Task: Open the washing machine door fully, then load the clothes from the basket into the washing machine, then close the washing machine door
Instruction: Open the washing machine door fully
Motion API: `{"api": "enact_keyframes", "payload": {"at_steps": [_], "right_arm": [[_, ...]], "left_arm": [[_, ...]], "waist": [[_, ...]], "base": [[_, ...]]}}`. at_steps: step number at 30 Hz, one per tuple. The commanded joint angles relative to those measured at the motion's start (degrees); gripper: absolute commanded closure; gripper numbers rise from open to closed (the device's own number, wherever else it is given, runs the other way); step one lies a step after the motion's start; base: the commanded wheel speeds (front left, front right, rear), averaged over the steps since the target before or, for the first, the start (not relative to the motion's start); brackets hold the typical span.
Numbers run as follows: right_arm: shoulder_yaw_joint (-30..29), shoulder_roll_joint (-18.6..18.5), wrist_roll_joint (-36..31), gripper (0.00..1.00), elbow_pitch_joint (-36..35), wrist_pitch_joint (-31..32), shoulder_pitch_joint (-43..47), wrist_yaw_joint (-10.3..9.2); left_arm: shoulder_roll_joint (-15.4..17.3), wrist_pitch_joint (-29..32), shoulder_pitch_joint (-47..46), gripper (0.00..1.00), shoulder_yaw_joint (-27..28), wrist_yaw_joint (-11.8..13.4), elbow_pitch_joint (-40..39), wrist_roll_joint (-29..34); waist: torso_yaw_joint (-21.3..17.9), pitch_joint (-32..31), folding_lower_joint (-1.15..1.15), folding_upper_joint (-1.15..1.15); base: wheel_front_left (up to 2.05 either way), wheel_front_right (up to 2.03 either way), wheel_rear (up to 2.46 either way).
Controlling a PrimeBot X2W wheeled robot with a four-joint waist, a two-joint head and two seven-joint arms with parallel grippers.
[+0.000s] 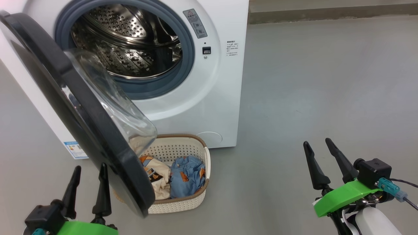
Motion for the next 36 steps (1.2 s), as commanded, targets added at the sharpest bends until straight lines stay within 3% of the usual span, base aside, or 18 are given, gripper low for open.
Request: {"api": "enact_keyframes", "payload": {"at_steps": [1, 21, 22, 23, 29, 36], "right_arm": [[1.43, -0.56, -0.18, 0.0, -1.13, -0.7, -0.07, 0.33], [2.78, -1.36, 0.91, 0.0, -1.25, -0.71, 0.07, 0.33], [2.78, -1.34, 0.95, 0.0, -1.28, -0.71, 0.08, 0.33], [2.78, -1.32, 1.0, 0.0, -1.3, -0.71, 0.12, 0.33], [2.81, -1.09, 1.16, 0.0, -1.34, -0.71, 0.26, 0.33], [2.75, -0.87, 1.23, 0.0, -1.48, -0.71, 0.32, 0.33]], "left_arm": [[0.89, -0.37, -0.69, 0.0, 2.01, 0.24, -1.47, -0.17], [0.54, -0.37, -1.17, 0.0, 2.21, 0.15, -0.98, 0.31], [0.39, -0.37, -1.25, 0.56, 2.43, 0.19, -0.99, 0.12], [0.31, -0.37, -1.39, 1.0, 2.65, 0.23, -1.03, 0.0], [0.1, -0.37, -2.76, 1.0, 3.45, 0.2, -2.43, 0.37], [-0.61, -0.37, -4.72, 1.0, 5.02, 0.4, -9.42, 2.33]], "waist": [[-0.01, -0.04, 0.0, 0.0], [0.62, -0.33, 0.0, 0.0], [0.65, -0.35, 0.0, 0.0], [0.68, -0.39, 0.0, 0.0], [0.85, -0.5, 0.0, 0.0], [0.94, -0.41, 0.0, 0.0]], "base": [[0.0, 0.0, 0.0], [0.0, 0.0, 0.0], [0.0, 0.0, 0.0], [0.0, 0.0, 0.0], [0.0, 0.0, 0.0], [0.0, 0.0, 0.0]]}}
